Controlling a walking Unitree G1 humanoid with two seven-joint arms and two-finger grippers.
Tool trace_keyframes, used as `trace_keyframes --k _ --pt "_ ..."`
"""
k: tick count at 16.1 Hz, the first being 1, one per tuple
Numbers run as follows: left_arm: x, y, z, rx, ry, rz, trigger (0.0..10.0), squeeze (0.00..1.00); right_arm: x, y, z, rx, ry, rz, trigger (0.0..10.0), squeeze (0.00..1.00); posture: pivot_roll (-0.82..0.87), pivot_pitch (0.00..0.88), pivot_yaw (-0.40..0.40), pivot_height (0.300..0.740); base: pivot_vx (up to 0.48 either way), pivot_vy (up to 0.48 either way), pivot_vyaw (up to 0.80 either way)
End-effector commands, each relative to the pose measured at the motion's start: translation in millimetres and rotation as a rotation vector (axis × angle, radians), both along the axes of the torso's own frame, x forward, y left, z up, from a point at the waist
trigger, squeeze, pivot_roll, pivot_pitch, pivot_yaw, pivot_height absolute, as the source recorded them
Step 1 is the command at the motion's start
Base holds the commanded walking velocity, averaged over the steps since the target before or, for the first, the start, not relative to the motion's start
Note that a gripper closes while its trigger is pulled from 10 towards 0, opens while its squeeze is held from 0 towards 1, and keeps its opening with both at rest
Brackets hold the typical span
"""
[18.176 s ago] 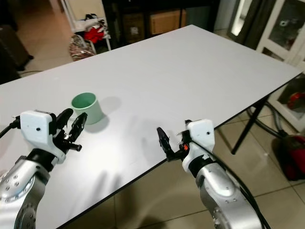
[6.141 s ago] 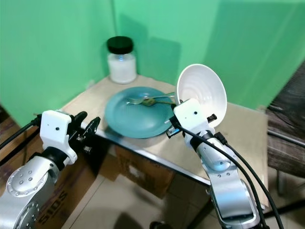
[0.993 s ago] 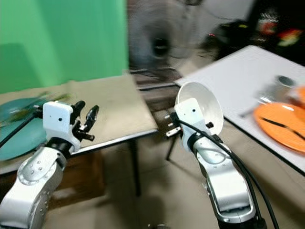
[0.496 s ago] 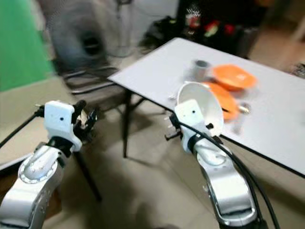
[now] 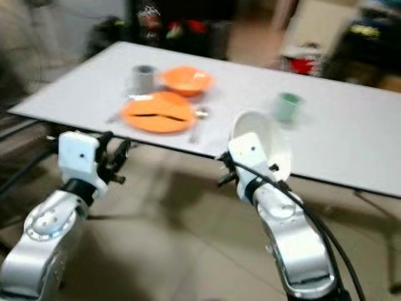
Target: Setting the table
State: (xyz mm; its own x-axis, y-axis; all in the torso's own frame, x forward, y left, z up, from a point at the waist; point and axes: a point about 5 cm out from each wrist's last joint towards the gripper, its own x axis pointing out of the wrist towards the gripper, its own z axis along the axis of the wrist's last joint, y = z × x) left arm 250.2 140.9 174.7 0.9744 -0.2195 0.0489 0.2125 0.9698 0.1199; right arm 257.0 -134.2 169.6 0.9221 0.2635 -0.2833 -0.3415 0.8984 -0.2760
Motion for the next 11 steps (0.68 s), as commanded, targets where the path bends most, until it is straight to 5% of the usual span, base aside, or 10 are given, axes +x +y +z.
trace_keyframes --k 1,6,8,11 --pt "0.1 -2.4 1 -0.001 -0.003 -0.006 10.0 0.0 2.4 -3.1 12 -0.007 -0.059 -0.006 10.0 0.0 -0.13 0.0 -0.026 0.74 0.0 0.0 0.0" --pt "-1.2 -8.5 -3 -0.032 0.024 -0.019 10.0 0.0 2.6 -1.2 13 -0.076 -0.071 0.046 10.0 0.0 -0.13 0.0 -0.029 0.74 0.0 0.0 0.0" --pt "0.3 -7.4 -5 -0.058 0.029 0.011 10.0 0.0 2.9 4.3 13 -0.199 -0.1 0.118 10.0 0.0 -0.13 0.0 -0.028 0.74 0.0 0.0 0.0" --pt "1.4 -9.3 -4 -0.06 0.019 -0.004 10.0 0.0 2.4 7.0 12 -0.196 -0.115 0.137 10.0 0.0 -0.13 0.0 -0.029 0.74 0.0 0.0 0.0"
